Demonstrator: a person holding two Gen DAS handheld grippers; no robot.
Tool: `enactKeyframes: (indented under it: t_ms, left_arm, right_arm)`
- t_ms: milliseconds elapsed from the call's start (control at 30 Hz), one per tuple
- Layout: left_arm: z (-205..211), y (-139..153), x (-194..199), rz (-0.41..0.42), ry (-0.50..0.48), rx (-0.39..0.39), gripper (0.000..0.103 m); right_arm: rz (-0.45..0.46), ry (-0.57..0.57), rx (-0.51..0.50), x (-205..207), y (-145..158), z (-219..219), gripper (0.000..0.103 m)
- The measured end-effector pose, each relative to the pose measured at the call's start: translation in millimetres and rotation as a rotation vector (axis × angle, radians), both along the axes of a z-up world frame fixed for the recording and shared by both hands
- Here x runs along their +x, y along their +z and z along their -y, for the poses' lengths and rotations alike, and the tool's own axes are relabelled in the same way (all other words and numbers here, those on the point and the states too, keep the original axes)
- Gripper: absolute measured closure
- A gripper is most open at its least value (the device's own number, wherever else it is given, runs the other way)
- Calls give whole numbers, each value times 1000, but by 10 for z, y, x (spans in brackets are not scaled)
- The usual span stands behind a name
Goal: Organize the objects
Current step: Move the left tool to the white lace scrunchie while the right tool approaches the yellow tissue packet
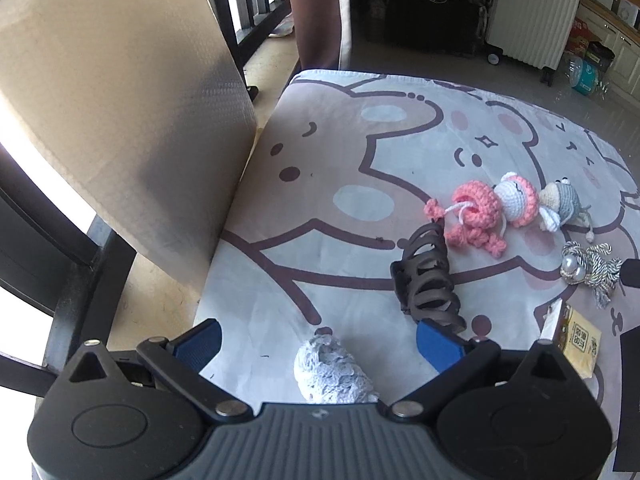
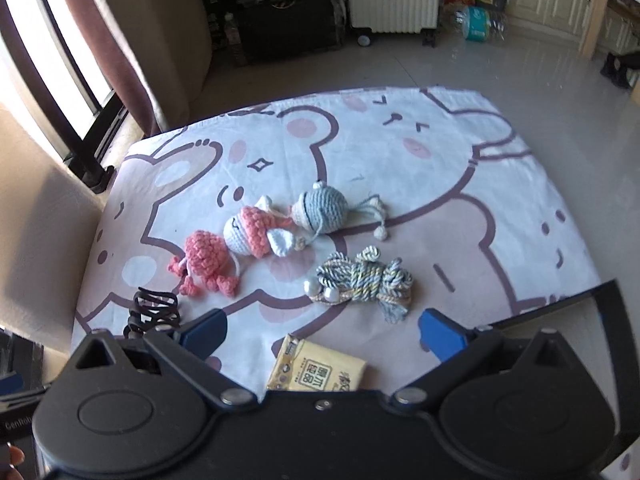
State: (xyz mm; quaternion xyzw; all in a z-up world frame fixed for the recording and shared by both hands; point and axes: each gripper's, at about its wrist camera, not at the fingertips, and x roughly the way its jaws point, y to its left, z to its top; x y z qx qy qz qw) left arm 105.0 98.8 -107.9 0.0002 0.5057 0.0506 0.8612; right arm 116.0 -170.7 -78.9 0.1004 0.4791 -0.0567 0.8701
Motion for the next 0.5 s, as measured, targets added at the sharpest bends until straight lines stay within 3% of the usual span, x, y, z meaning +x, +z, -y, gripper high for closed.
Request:
enactKeyframes:
  t_ms: [267, 500]
  left_arm:
    - [-126, -367, -43, -28, -20, 3, 5]
    - [-200, -592, -190, -33, -37, -77, 11]
  right_arm:
    - [-50, 1, -8, 34, -381, -54, 0]
    - [-99, -58, 46, 49, -618, -100, 0]
